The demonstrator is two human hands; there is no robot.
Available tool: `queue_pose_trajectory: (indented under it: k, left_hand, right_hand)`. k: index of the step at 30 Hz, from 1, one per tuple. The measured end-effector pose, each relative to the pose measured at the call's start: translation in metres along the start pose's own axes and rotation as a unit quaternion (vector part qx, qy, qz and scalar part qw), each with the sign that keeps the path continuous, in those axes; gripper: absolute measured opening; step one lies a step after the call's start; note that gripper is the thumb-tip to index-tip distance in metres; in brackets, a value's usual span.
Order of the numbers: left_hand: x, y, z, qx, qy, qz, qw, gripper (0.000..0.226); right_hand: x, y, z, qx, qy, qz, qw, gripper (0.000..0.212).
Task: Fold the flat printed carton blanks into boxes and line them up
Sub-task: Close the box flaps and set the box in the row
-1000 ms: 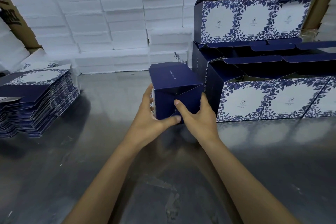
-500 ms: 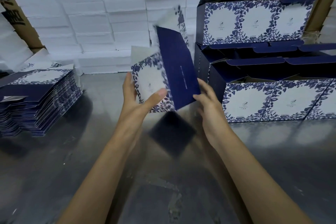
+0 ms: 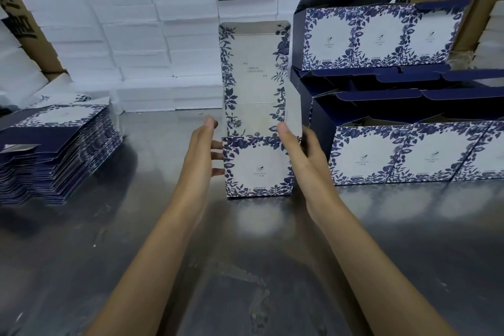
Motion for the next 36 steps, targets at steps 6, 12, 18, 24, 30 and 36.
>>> queue_pose_trajectory:
  k: [6, 12, 18, 24, 30, 36]
  left_hand:
    - [-0.003, -0.004, -0.005, 0.012, 0.025, 0.042, 0.999, 0.049]
    - [-0.003, -0.001, -0.019, -0.007, 0.084, 0.068, 0.994, 0.021]
    - [-0.008, 0.014, -0.046, 0.065, 0.251, 0.158, 0.953, 0.028]
    - [-0.006, 0.021, -0.053, -0.018, 0.412, 0.184, 0.892, 0.043]
    - [-0.01, 0.022, -0.05, -0.028, 0.413, 0.18, 0.892, 0.033]
    - [-0.011, 0.048, -0.058, 0.049, 0.423, 0.223, 0.877, 0.042]
  right_hand:
    - [0.002, -0.003, 0.007, 0.023, 0.001, 0.013, 1.0, 0.064]
    - [0.009, -0.002, 0.015, 0.025, -0.023, 0.01, 0.999, 0.067]
    - [0.003, -0.002, 0.012, 0.035, -0.017, 0.059, 0.997, 0.088]
    - [0.001, -0.005, 0.013, 0.064, 0.0, 0.065, 0.996, 0.08]
    - [0.001, -0.003, 0.012, 0.068, 0.007, 0.056, 0.996, 0.077]
    - [0.002, 0.002, 0.008, 0.046, 0.016, 0.075, 0.996, 0.069]
Point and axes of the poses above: each hand's wrist, its own y-axis towards the middle knuckle, its own x-axis out of the back of the hand, z = x × y, the point moved 4 cm from there along y, towards the middle knuckle, and after that the axes turned 15 degrees about -x, right-handed, at the moved point
